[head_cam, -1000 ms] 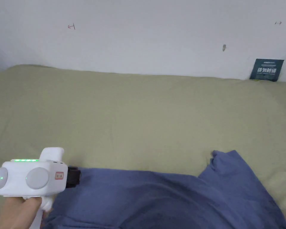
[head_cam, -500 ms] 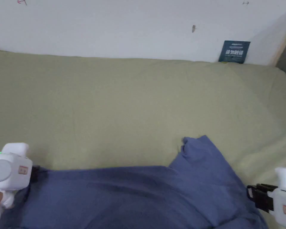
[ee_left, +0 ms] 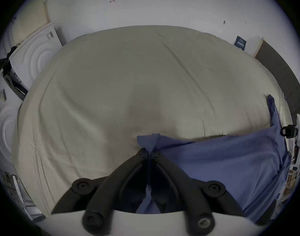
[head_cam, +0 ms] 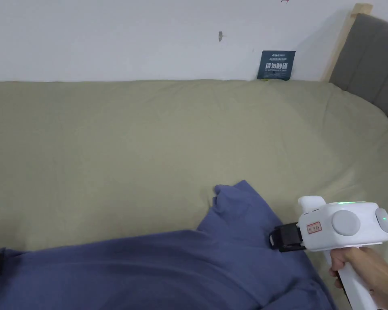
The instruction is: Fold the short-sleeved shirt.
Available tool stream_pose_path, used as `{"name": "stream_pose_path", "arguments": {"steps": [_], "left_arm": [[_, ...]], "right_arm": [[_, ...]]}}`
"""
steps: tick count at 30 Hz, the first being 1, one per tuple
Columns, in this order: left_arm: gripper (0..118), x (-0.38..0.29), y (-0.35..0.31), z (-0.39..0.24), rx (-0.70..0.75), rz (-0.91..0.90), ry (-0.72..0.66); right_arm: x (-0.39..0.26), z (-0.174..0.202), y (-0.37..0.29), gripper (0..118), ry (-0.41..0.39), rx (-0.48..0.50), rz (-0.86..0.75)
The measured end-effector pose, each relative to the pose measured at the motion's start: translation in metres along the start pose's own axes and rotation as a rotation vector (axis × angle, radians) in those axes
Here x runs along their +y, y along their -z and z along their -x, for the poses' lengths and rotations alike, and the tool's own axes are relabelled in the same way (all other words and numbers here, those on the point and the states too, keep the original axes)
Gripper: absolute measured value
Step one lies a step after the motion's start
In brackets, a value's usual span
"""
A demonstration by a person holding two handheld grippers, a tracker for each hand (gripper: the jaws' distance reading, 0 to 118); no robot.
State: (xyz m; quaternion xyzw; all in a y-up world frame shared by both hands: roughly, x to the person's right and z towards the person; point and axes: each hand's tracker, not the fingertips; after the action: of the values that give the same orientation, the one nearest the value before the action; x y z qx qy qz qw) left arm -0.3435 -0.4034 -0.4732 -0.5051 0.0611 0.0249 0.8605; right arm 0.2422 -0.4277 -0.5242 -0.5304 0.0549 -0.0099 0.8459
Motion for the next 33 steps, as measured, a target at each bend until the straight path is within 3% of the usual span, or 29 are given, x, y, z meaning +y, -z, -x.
{"name": "stream_pose_path", "arguments": {"steps": [2,3,4,5,6,8,22,33], "left_arm": [[1,0.0,0.0,-0.001,0.001,0.0,-0.001],[1,-0.001,0.0,0.0,0.002,0.0,0.003],[2,0.0,-0.002,-0.001,0.002,0.0,0.008],[2,0.0,-0.005,0.0,0.0,-0.005,0.009],[2,0.001,-0.009,0.001,-0.009,-0.008,0.006],[2,0.0,-0.021,0.005,-0.019,-0.027,-0.004],[2,-0.07,-0.164,0.042,-0.127,-0.221,-0.004],[1,-0.194,-0.194,0.057,-0.145,-0.317,0.04]], "right_arm": [[0.0,-0.002,-0.005,85,-0.011,0.006,-0.011],[0.001,-0.002,-0.01,59,0.002,-0.005,-0.011],[0.002,-0.004,-0.017,20,-0.008,-0.024,-0.039],[0.003,-0.007,-0.025,3,-0.033,-0.018,-0.069],[0.003,-0.007,-0.034,3,0.014,0.006,-0.116],[0.002,-0.008,-0.052,3,0.032,0.067,-0.133],[-0.075,0.003,-0.194,3,-0.048,0.108,-0.313],[-0.201,0.011,-0.223,3,-0.118,0.103,-0.354]]}}
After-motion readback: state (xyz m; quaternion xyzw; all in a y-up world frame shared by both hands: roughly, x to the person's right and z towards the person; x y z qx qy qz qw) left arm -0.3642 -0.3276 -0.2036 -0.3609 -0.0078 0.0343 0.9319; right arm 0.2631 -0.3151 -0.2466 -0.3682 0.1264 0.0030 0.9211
